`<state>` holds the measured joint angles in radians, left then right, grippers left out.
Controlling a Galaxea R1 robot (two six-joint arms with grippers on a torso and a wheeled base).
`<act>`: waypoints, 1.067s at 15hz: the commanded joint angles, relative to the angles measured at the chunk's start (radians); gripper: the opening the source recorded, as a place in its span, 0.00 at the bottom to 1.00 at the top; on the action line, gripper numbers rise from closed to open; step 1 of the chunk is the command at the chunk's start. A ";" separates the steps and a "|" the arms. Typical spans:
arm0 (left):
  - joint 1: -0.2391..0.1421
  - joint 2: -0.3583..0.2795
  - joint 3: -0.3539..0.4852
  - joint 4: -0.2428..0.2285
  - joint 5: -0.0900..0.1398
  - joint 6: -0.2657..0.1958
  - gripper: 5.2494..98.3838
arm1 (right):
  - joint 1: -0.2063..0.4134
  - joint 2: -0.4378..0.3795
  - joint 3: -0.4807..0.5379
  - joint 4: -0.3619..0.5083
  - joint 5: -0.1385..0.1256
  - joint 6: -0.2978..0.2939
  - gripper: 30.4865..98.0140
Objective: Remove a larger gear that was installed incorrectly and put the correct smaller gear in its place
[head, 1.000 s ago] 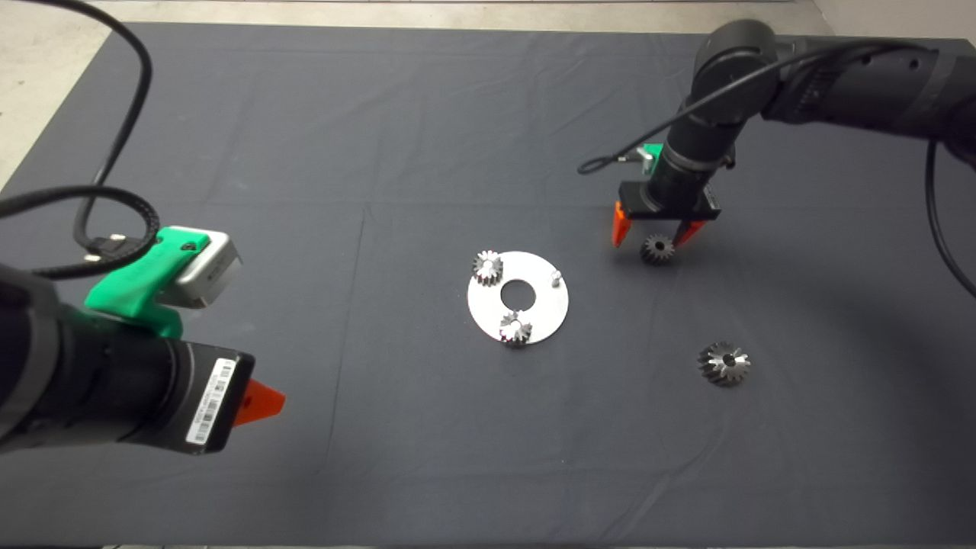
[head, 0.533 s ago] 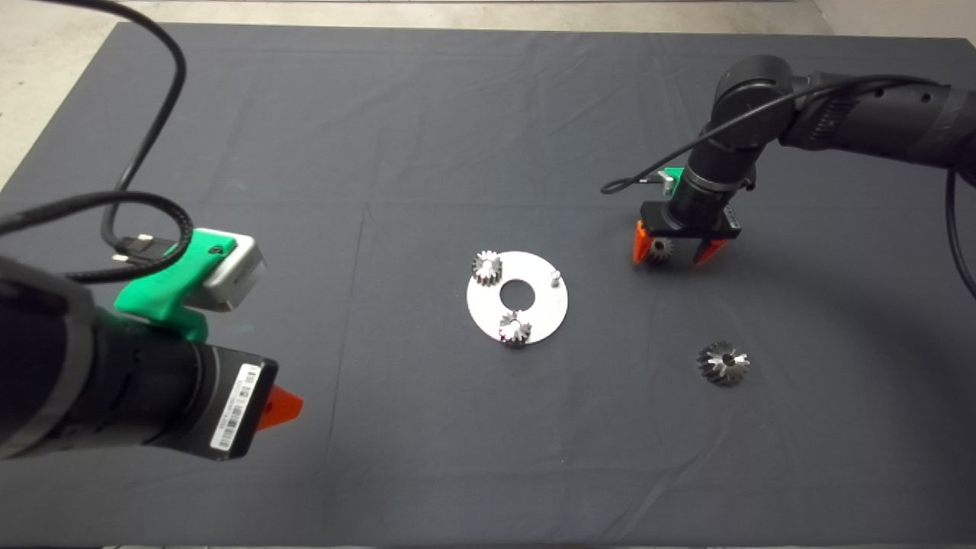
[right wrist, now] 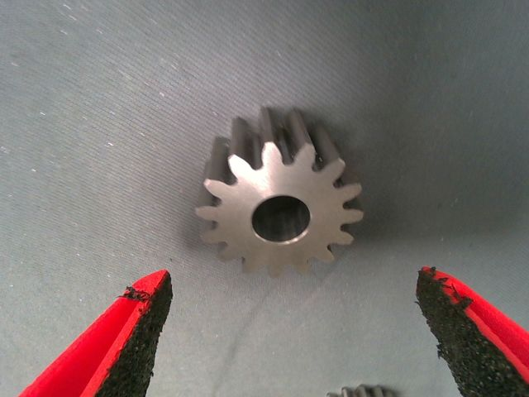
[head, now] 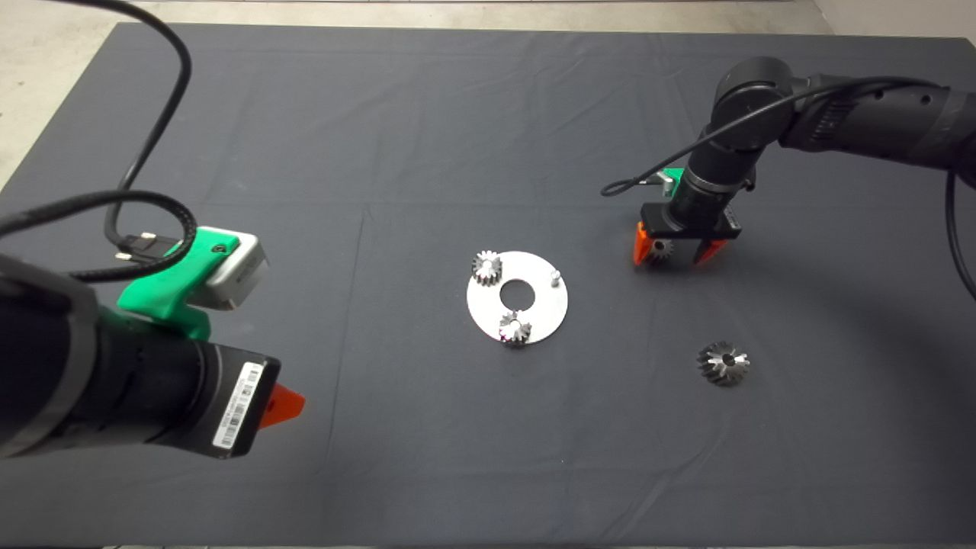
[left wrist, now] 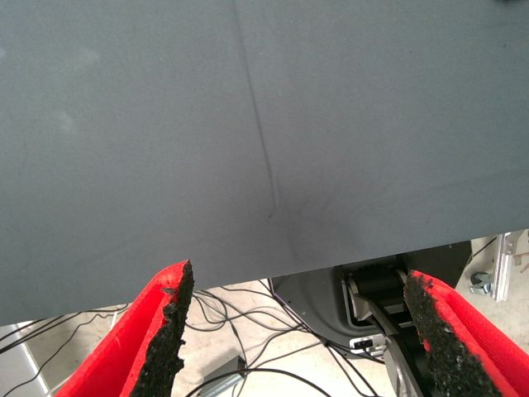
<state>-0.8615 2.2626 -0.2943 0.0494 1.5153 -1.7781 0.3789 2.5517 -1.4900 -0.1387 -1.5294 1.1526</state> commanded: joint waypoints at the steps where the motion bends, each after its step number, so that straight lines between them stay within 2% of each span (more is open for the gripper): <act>1: -0.007 -0.001 0.009 0.012 0.005 -0.009 0.63 | 0.005 0.006 0.022 -0.113 -0.080 -0.007 0.71; 5: -0.005 0.001 0.009 0.012 0.005 -0.009 0.63 | -0.005 0.005 0.022 -0.181 -0.078 -0.006 0.71; 12: -0.005 0.001 0.009 0.012 0.005 -0.007 0.63 | -0.028 0.010 0.027 -0.200 -0.075 -0.002 0.71; 16: -0.005 0.001 0.011 0.014 0.006 -0.007 0.63 | -0.041 0.049 0.027 -0.235 -0.074 0.001 0.71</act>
<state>-0.8562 2.2626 -0.2943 0.0532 1.5157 -1.7809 0.3415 2.5628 -1.4715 -0.3144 -1.5340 1.1498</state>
